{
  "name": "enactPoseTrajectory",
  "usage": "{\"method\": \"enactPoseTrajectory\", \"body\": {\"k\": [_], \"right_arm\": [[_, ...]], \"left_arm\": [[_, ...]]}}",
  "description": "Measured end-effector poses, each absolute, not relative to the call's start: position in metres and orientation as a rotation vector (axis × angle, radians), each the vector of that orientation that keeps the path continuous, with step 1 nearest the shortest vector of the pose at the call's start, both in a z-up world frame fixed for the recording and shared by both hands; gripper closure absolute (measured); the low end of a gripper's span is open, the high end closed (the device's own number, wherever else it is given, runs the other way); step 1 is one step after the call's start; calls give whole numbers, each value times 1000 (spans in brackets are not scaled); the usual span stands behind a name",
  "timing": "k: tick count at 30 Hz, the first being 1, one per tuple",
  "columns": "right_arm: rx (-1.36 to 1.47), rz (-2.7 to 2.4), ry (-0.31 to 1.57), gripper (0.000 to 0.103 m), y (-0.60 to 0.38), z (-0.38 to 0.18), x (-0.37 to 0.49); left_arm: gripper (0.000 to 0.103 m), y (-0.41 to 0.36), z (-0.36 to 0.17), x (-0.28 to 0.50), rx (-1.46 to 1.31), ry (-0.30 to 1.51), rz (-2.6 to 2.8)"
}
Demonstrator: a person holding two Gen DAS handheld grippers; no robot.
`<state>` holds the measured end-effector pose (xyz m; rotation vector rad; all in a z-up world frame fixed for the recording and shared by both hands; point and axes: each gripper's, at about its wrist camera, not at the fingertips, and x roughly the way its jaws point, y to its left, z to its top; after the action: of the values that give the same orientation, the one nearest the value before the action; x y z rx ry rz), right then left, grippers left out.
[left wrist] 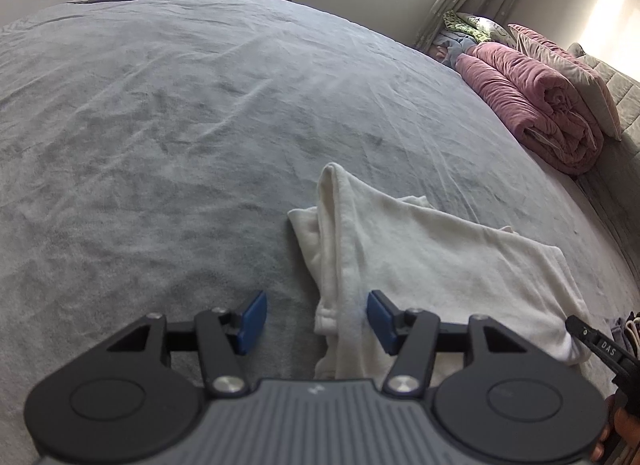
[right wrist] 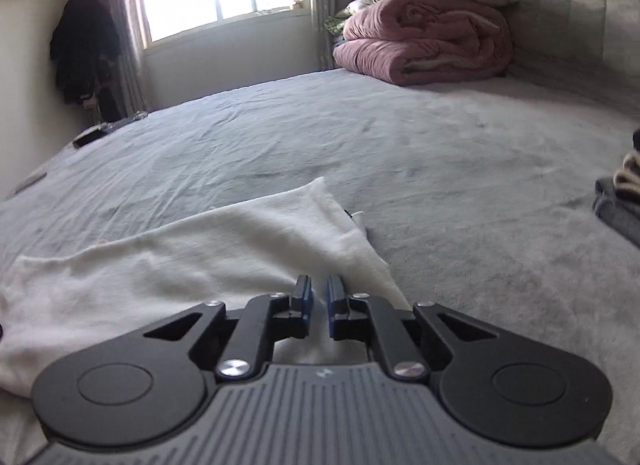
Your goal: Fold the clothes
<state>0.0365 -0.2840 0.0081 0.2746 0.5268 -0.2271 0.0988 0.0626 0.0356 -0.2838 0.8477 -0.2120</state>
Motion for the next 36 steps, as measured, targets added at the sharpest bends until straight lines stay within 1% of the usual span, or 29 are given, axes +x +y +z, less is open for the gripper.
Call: {"method": "enactPoseTrajectory", "body": {"k": [5,12,13,14,15,20,31,33,34,36], "right_arm": [[239,-279,517,98,-281,12,36],[267,-371,492,97,-291,14,30],[268,-399,489,92,-293,14,29],[269,-428,485,74,-294,14,28],[264,-438,479,72,-293,14,28],[247,-409,428,72,-275,22,28],[51,7,513,72,-173,28,95],[11,66,509,78,-155,29,105],[-12,90,515,84,-148,28,110],[-53,125,541,88,-138,23,120]], "left_arm": [[45,63,36,99,-288,850,-213],[45,64,36,99,-293,854,-213],[45,63,36,100,-292,854,-213],[45,63,36,100,-292,855,-212],[45,63,36,100,-292,855,-212],[44,62,35,100,-285,853,-209],[43,62,34,100,-275,850,-211],[43,61,35,100,-271,850,-213],[43,60,35,100,-268,850,-214],[42,59,34,100,-264,850,-216]]}}
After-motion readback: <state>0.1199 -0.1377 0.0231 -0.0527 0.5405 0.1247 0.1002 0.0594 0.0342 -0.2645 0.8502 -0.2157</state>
